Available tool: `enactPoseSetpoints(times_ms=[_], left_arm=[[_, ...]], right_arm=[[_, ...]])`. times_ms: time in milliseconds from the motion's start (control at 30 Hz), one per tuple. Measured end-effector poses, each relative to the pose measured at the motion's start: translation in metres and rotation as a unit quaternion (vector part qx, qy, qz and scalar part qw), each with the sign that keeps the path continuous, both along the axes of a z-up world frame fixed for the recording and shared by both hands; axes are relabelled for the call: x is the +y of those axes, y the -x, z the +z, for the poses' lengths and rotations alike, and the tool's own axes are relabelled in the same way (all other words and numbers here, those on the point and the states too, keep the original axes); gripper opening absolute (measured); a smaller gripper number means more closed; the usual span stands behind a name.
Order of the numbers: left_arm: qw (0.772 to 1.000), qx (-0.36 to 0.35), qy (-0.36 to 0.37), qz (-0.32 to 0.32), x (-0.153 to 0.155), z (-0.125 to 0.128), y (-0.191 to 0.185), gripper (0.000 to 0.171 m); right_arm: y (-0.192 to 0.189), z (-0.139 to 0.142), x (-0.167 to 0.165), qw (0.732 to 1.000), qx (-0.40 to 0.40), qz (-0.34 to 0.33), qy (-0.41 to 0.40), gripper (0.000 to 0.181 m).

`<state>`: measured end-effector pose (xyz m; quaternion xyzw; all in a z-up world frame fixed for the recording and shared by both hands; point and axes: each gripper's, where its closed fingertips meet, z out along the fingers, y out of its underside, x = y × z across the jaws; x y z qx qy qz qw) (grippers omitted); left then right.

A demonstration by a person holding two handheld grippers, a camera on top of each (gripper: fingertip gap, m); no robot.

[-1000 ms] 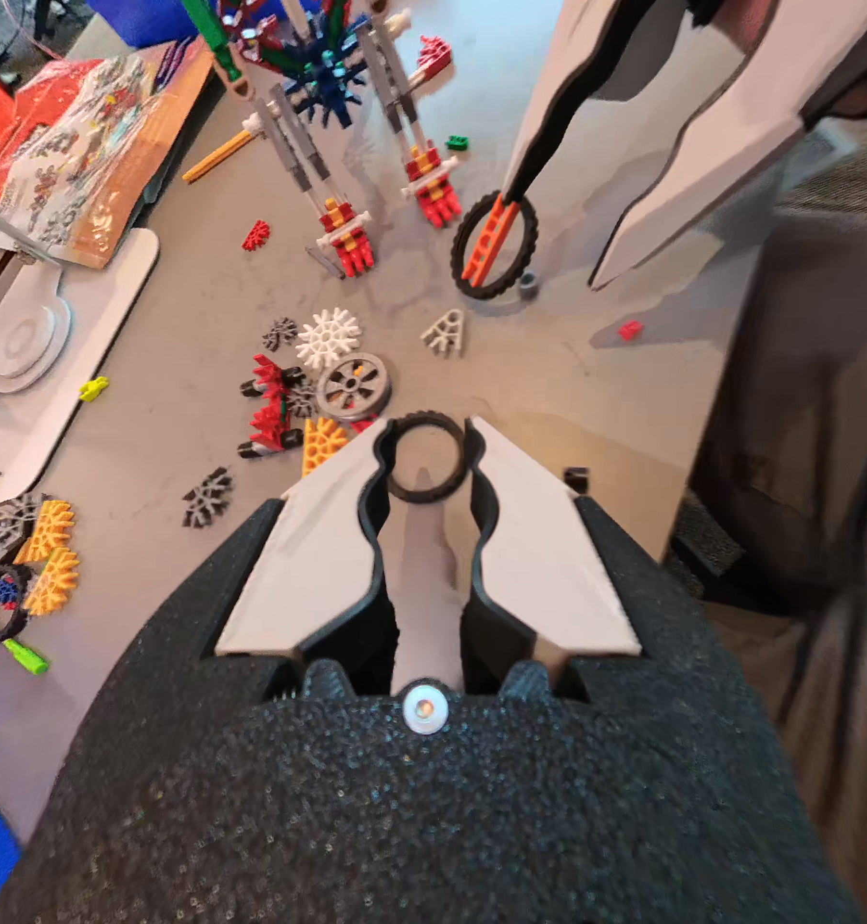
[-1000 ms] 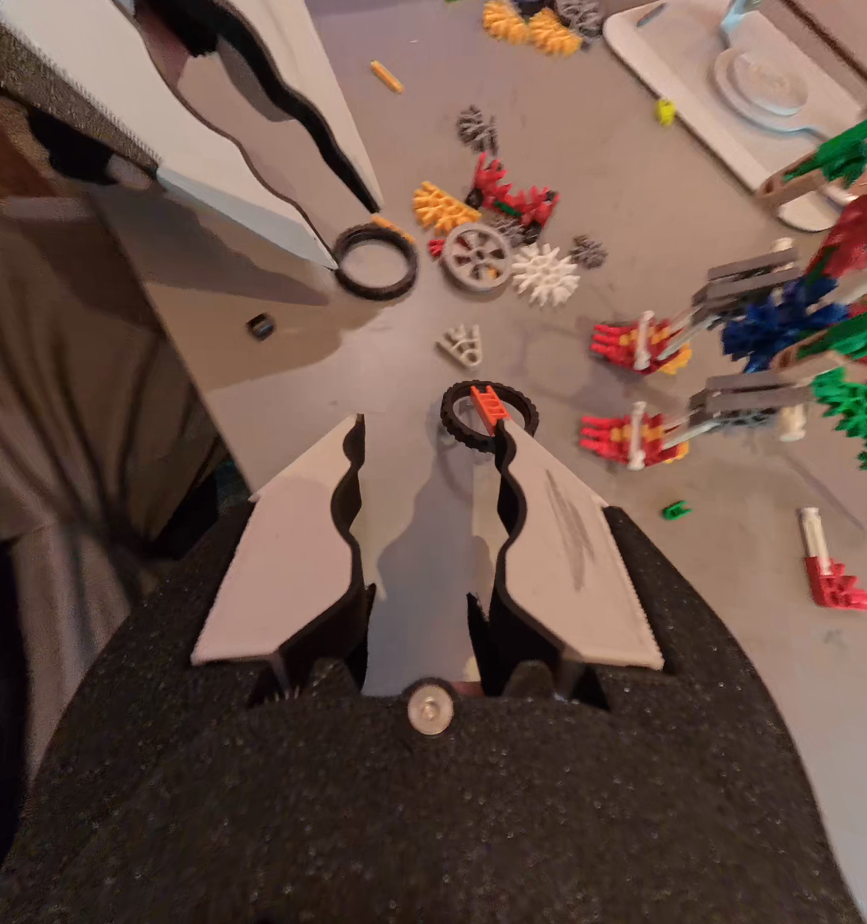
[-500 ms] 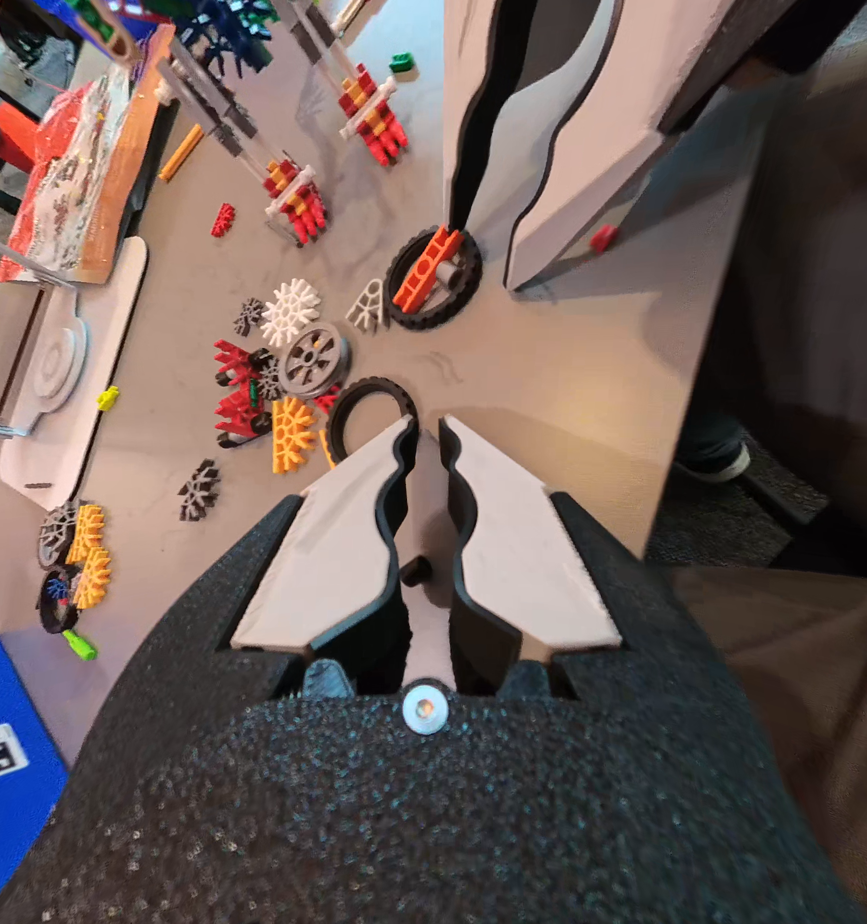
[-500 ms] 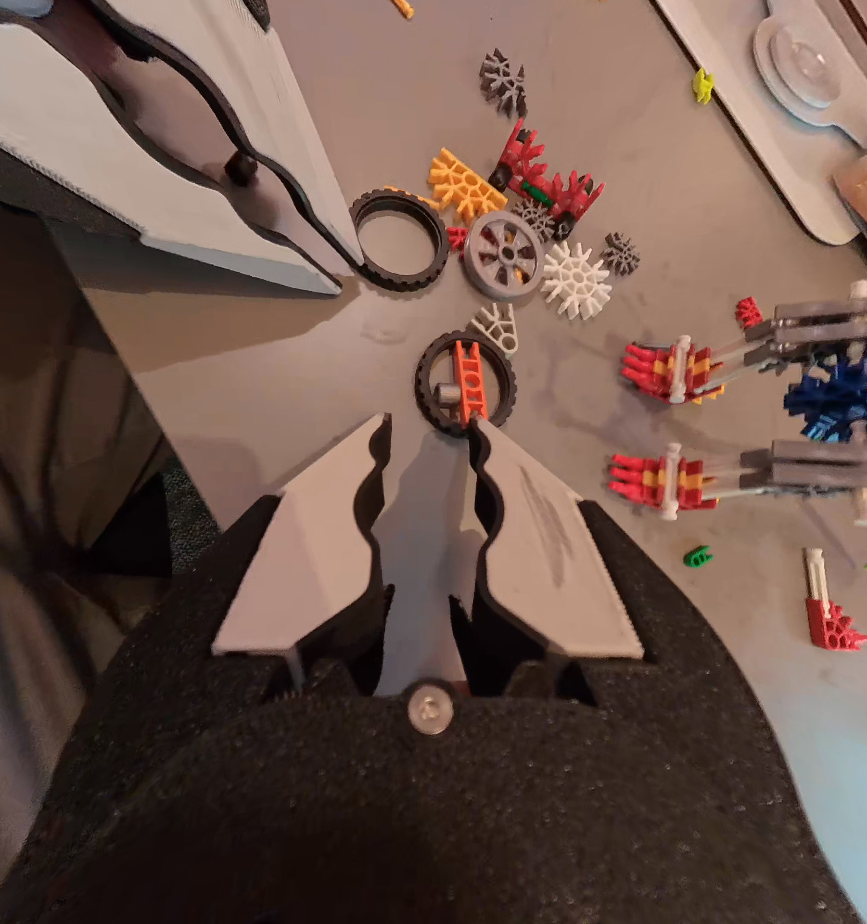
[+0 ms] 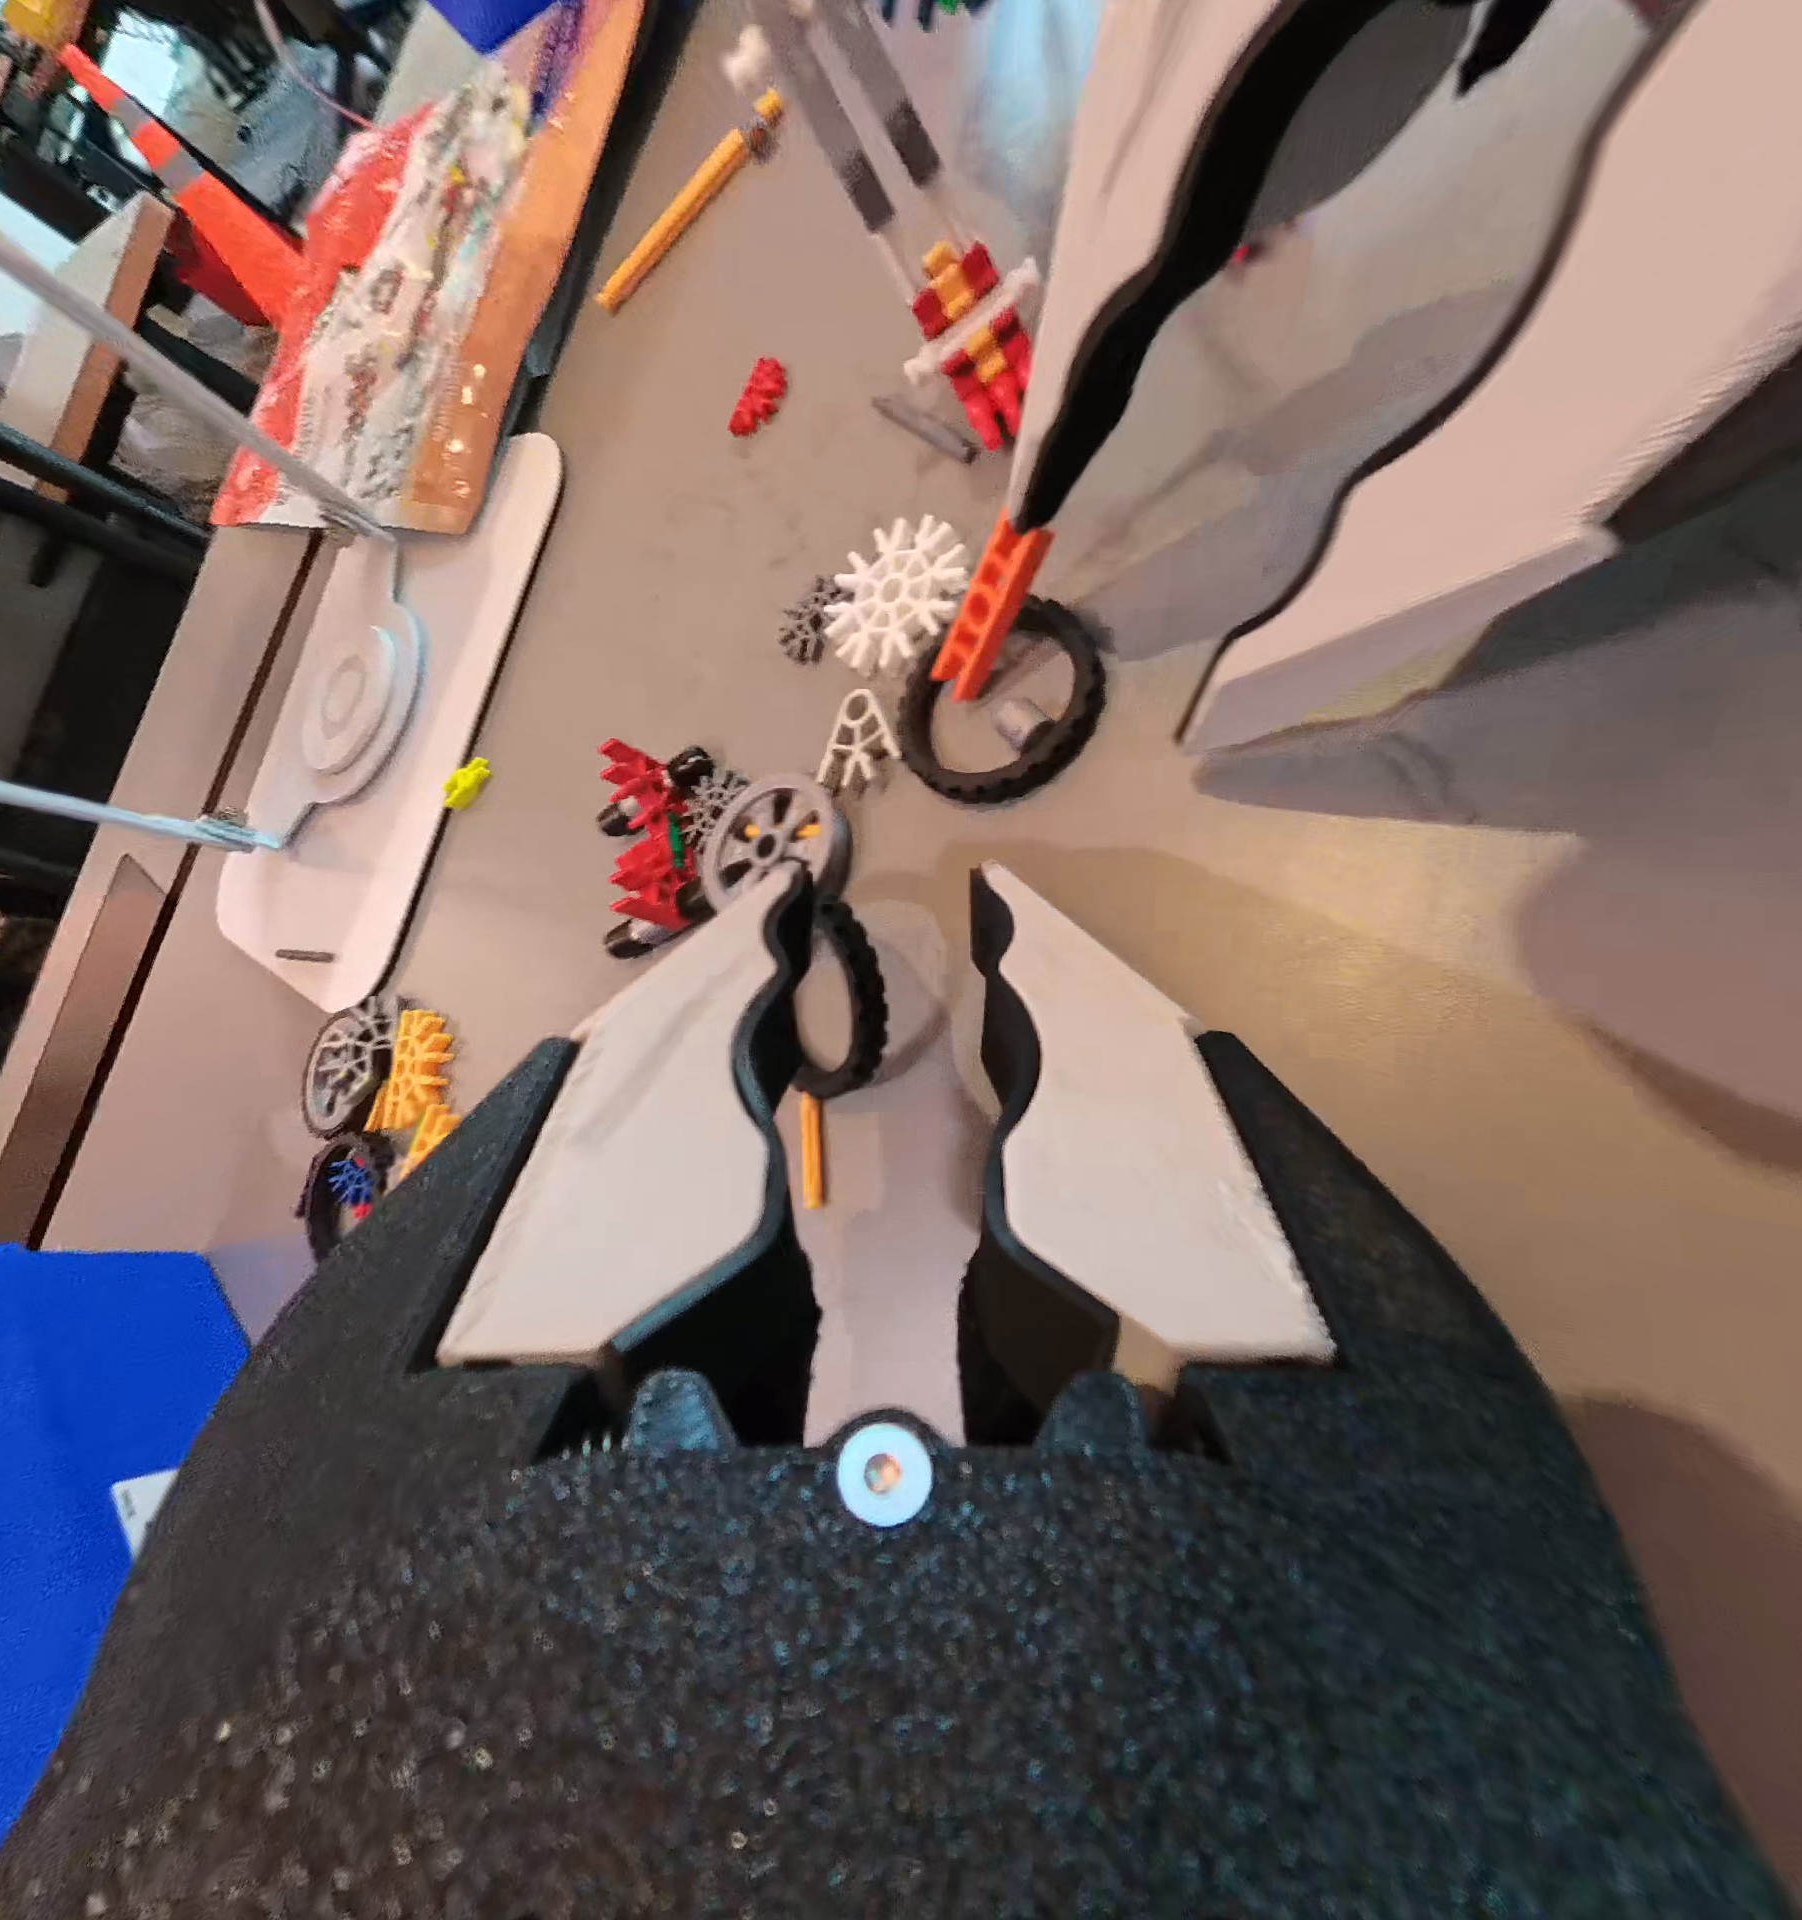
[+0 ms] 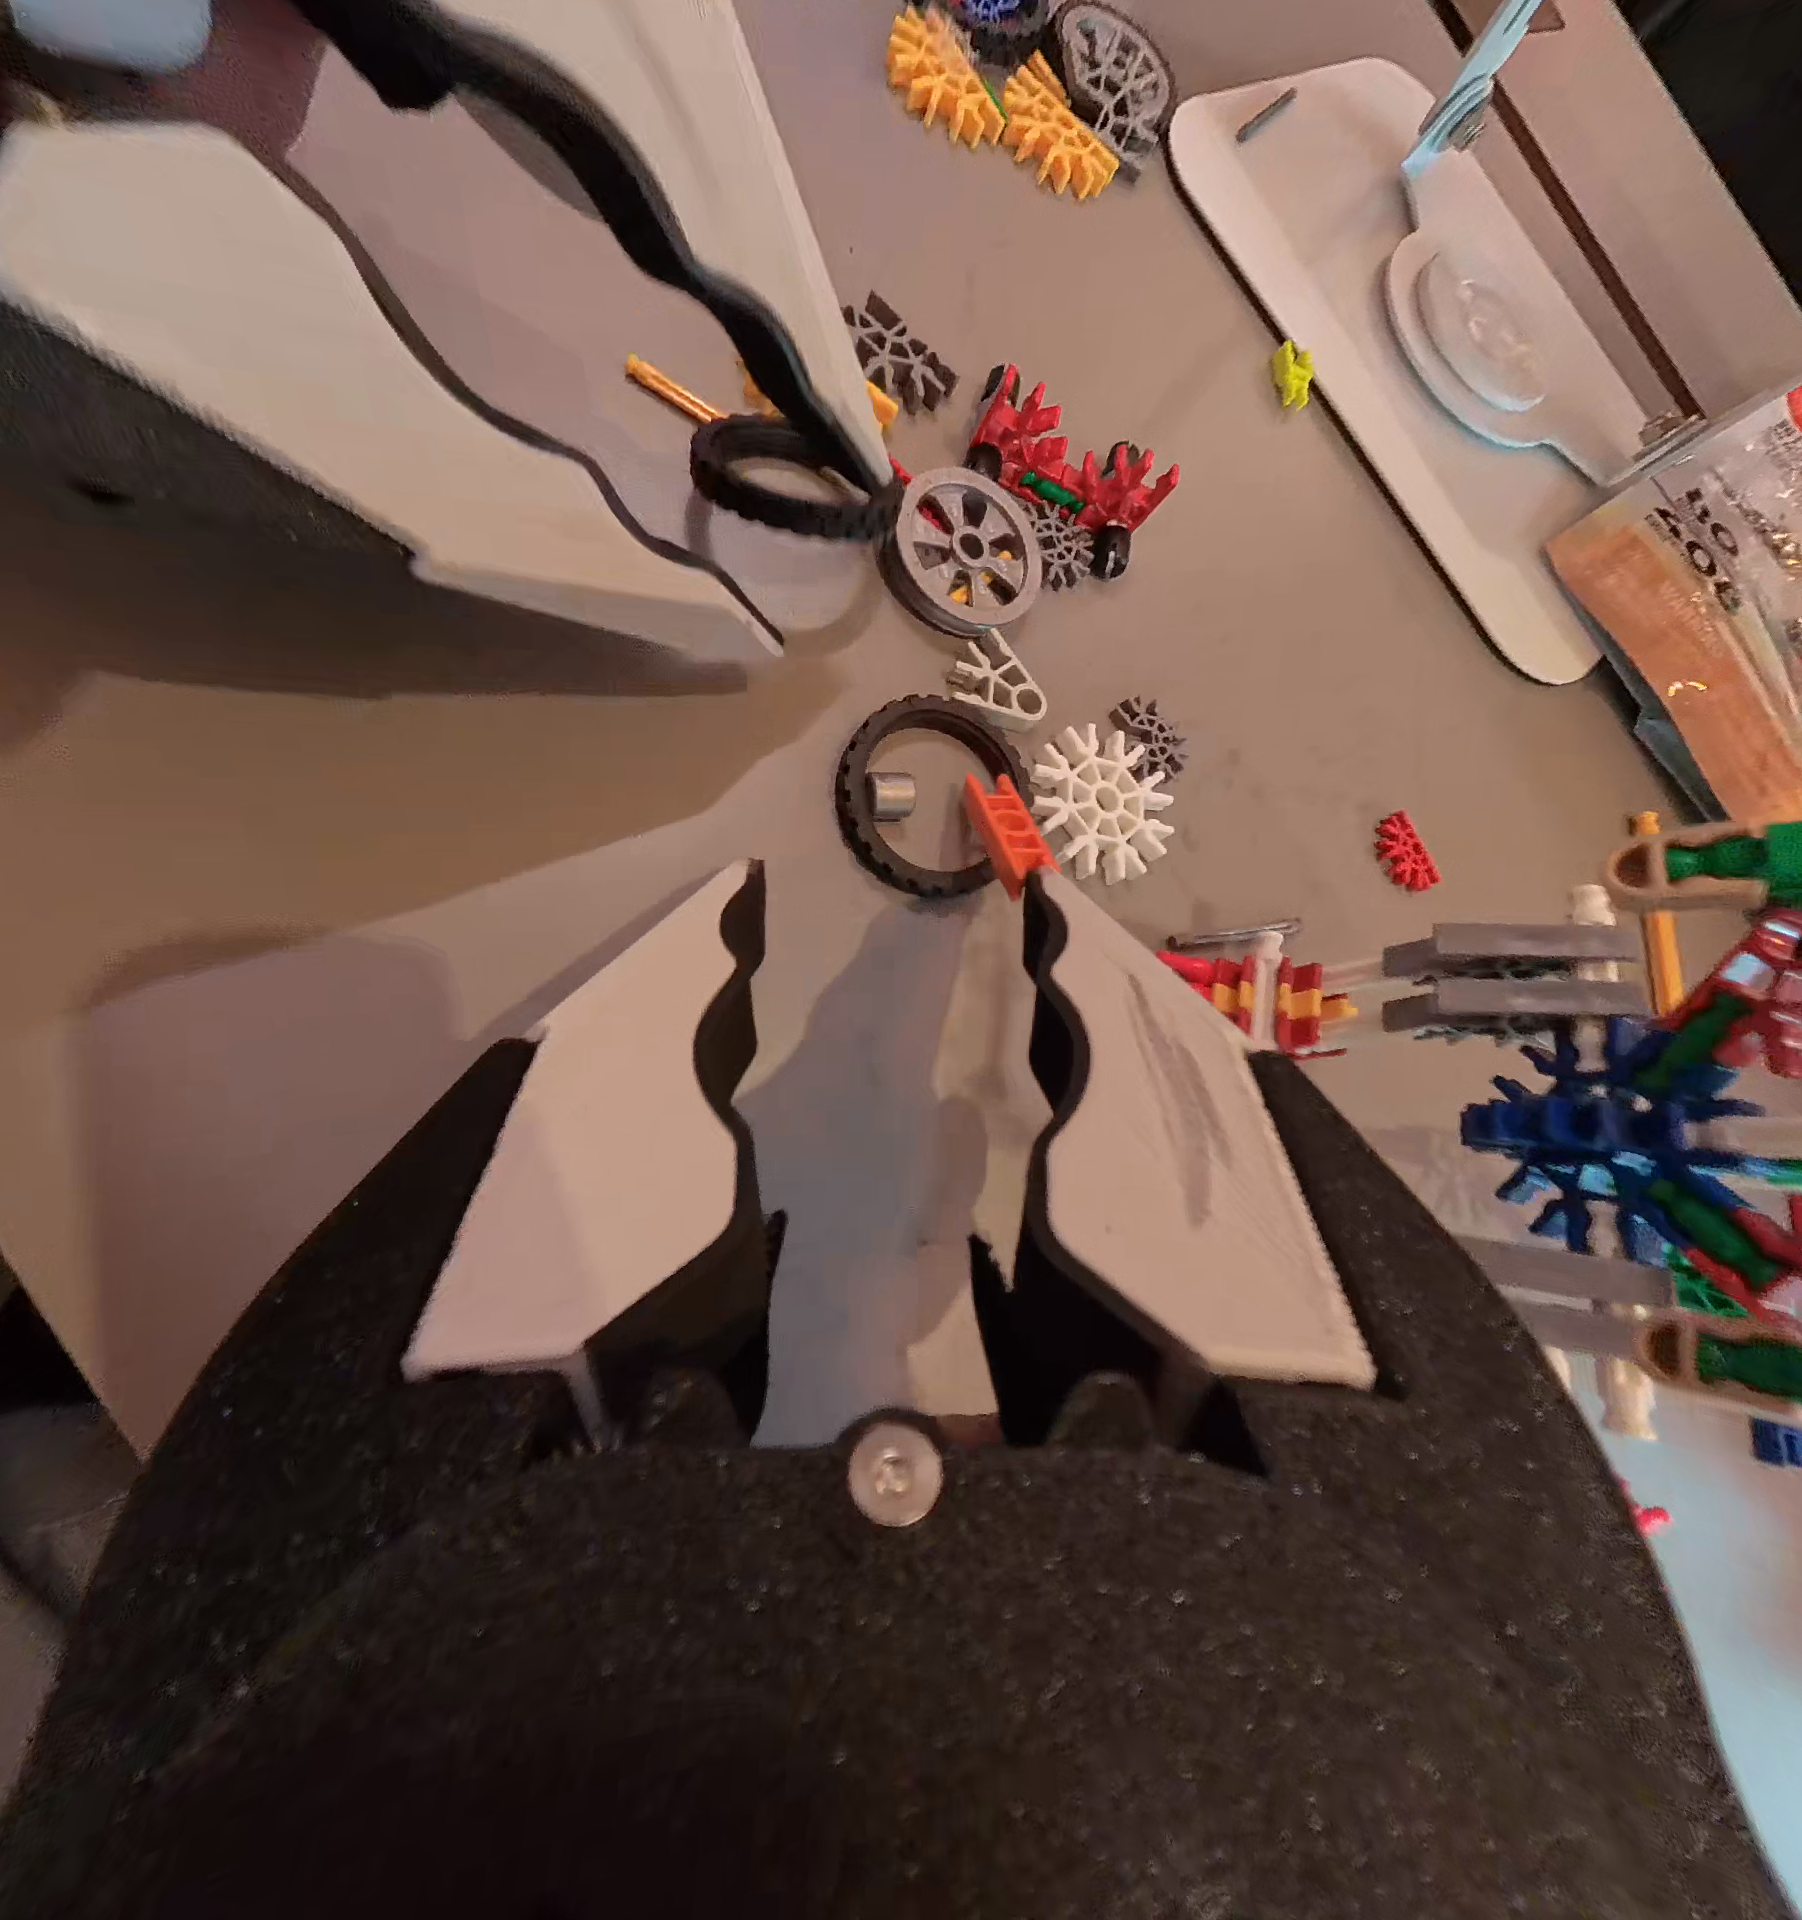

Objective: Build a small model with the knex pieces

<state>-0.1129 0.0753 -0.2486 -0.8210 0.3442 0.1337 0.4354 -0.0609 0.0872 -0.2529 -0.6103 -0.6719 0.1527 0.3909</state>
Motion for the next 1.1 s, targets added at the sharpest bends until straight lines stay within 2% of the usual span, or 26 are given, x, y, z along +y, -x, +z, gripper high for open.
enactPoseSetpoints(times_ms=[33, 167, 433, 600, 767, 900, 1033, 1100], left_arm=[[1.0, -0.011, -0.006, -0.001, -0.002, 0.006, 0.0, 0.031], [0.999, -0.043, -0.016, -0.006, -0.014, 0.02, 0.001, 0.035], [0.996, -0.089, -0.002, -0.006, -0.049, 0.026, 0.007, 0.046], [0.994, -0.113, 0.008, -0.006, -0.069, 0.022, 0.008, 0.045], [0.993, -0.111, 0.032, -0.003, -0.079, 0.012, 0.011, 0.044], [0.991, -0.125, 0.047, 0.007, -0.079, 0.005, 0.015, 0.043], [0.99, -0.127, 0.049, -0.021, -0.07, 0.0, -0.004, 0.047], [0.994, -0.101, 0.03, -0.029, -0.059, 0.001, -0.01, 0.048]], right_arm=[[-0.002, 0.003, 0.0, 1.0, 0.004, -0.001, -0.001, 0.047], [-0.012, 0.012, -0.003, 1.0, 0.025, -0.002, -0.002, 0.047], [-0.044, 0.013, -0.017, 0.999, 0.028, 0.015, 0.043, 0.049], [-0.068, 0.014, -0.018, 0.996, 0.035, 0.013, 0.086, 0.047], [-0.081, 0.01, -0.02, 0.996, 0.016, 0.014, 0.091, 0.043], [-0.073, 0.004, -0.025, 0.995, 0.003, 0.017, 0.093, 0.042], [-0.042, 0.001, -0.031, 0.994, 0.0, 0.039, 0.097, 0.044], [-0.024, 0.009, -0.031, 0.995, 0.022, 0.041, 0.092, 0.051]])
